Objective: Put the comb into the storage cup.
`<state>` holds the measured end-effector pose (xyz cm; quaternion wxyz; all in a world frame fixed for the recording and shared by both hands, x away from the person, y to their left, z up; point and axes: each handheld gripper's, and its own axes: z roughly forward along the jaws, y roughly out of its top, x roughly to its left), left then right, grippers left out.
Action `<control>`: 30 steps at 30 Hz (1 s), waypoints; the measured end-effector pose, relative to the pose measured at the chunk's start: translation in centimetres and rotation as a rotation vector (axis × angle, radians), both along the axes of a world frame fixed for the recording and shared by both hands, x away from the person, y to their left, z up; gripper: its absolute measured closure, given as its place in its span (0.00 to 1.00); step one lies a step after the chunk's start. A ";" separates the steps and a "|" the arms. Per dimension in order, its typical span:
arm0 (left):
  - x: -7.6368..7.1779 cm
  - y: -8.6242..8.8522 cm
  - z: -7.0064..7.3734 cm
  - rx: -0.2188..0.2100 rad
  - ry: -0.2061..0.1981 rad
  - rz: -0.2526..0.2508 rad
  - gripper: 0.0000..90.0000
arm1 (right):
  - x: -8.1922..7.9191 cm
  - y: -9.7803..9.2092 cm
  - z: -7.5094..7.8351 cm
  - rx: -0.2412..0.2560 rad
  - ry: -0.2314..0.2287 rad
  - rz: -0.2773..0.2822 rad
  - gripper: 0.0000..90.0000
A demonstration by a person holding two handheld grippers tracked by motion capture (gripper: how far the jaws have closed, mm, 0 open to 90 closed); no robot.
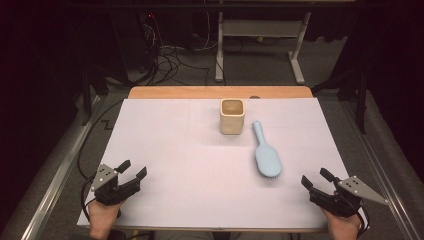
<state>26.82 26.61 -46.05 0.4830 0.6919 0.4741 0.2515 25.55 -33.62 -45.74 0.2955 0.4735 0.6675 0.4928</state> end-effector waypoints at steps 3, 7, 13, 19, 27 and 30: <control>0.0 0.0 0.0 0.002 0.003 -0.010 0.37 | 0.0 0.0 0.0 -0.001 -0.002 -0.002 0.29; 0.0 -0.1 0.0 0.005 0.007 -0.019 0.37 | -0.1 0.0 0.0 -0.001 -0.002 -0.011 0.28; 0.0 -0.1 0.0 -0.003 0.008 -0.012 0.38 | -0.1 -0.1 0.0 0.003 0.002 -0.012 0.28; 0.1 0.0 0.0 -0.007 0.009 -0.011 0.38 | -0.1 -0.1 0.0 0.007 0.001 -0.007 0.28; 0.1 0.0 0.0 -0.010 0.005 -0.013 0.38 | -0.3 -0.1 0.1 0.008 -0.026 -0.001 0.29; 0.1 0.0 0.0 -0.010 0.006 -0.013 0.38 | -0.2 -0.1 0.1 0.012 -0.026 -0.001 0.29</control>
